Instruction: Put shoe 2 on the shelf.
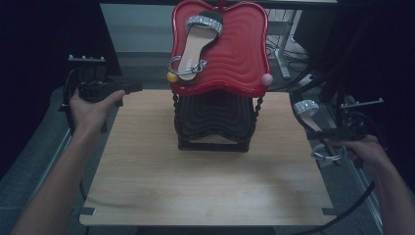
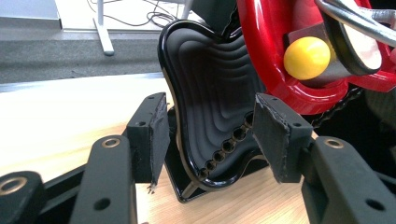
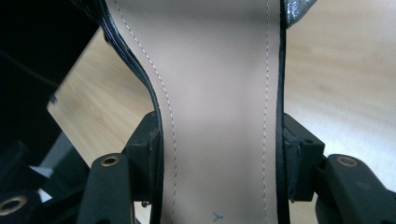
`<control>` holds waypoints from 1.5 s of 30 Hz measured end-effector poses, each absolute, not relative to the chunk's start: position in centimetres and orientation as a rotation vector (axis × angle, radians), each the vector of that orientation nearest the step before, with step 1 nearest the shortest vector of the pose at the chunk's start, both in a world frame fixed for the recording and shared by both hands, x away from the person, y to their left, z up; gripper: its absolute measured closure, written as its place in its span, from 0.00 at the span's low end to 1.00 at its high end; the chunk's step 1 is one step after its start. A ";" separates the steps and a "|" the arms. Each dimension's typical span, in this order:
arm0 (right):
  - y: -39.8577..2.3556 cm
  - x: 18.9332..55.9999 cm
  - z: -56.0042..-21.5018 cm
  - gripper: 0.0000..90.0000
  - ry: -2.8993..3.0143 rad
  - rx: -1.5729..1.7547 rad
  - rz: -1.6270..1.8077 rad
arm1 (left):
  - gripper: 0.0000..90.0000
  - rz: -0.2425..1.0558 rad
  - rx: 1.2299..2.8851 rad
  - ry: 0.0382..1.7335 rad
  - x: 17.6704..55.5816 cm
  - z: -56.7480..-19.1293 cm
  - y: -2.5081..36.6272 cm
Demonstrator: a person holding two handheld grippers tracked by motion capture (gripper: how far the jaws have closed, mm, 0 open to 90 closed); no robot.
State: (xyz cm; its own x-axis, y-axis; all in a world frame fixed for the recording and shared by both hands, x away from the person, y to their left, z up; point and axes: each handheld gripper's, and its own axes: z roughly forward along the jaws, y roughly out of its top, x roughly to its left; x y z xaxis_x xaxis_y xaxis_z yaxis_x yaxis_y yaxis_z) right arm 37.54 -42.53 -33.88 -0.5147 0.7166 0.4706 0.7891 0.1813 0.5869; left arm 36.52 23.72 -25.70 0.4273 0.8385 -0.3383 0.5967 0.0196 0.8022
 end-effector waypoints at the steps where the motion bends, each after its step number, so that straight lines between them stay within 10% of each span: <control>1: -42.6 38.2 -32.5 0.47 -2.349 -1.508 -1.273 | 0.51 0.300 1.675 1.266 36.5 -25.7 23.7; 25: -35.1 43.3 -17.9 0.47 -2.438 -1.452 -1.365 | 0.51 0.306 1.698 1.248 37.0 -24.6 22.7; 45: -28.2 46.3 -14.3 0.47 -2.471 -1.473 -1.337 | 0.50 0.308 1.701 1.244 37.2 -24.4 22.7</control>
State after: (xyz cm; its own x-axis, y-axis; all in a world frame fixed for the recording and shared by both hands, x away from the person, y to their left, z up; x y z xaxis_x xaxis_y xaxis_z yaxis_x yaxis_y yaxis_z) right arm 46.29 -28.21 -14.32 -0.5685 0.7361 0.3674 0.7103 0.2139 0.6706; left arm 37.16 22.70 -24.37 0.4456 0.8368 -0.3182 0.5914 -0.0082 0.8064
